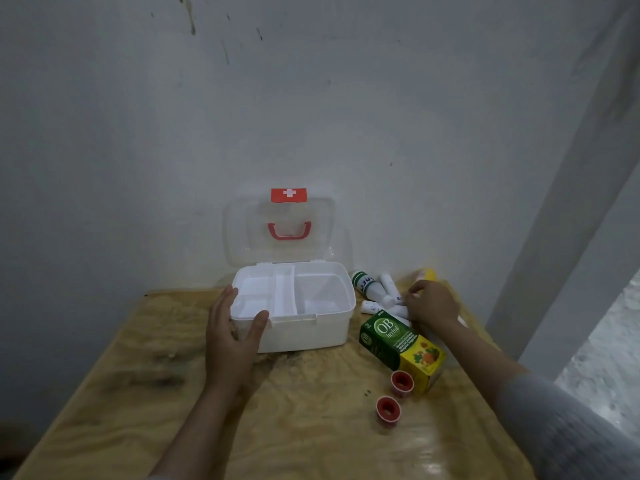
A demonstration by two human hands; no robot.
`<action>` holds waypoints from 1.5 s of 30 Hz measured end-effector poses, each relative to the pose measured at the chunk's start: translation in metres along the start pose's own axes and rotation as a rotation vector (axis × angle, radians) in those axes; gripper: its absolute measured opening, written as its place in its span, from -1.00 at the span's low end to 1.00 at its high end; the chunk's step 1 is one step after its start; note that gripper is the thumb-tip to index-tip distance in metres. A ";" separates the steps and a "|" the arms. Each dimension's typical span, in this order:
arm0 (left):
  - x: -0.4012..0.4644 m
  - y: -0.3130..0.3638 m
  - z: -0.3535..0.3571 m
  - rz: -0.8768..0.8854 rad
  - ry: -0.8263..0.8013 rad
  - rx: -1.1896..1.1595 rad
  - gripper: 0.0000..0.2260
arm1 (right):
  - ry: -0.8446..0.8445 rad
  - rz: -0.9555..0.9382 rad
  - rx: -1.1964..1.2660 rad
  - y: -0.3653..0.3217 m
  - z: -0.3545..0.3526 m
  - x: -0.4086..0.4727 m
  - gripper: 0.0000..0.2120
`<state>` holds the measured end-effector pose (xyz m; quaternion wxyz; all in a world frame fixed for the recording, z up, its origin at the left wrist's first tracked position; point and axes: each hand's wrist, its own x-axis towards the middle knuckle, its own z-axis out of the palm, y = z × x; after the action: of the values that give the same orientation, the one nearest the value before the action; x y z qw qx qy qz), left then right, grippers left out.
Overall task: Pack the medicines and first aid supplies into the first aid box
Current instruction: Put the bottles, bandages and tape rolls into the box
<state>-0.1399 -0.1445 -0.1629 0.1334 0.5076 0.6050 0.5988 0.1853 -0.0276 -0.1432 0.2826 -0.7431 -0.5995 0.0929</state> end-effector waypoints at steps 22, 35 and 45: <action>0.002 -0.002 -0.003 0.014 -0.008 0.001 -0.42 | 0.160 -0.490 0.531 -0.091 -0.083 -0.064 -0.82; 0.002 0.005 -0.004 -0.011 -0.031 0.014 -0.39 | -0.251 -0.552 0.278 -0.144 -0.011 -0.080 -0.82; 0.003 -0.003 -0.001 0.004 -0.017 0.007 -0.42 | -0.226 -0.612 0.153 -0.114 -0.053 -0.092 -0.72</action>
<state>-0.1432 -0.1421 -0.1634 0.1356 0.5144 0.6048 0.5927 0.0906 -0.1172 -0.0573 0.2841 -0.4900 -0.8137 0.1304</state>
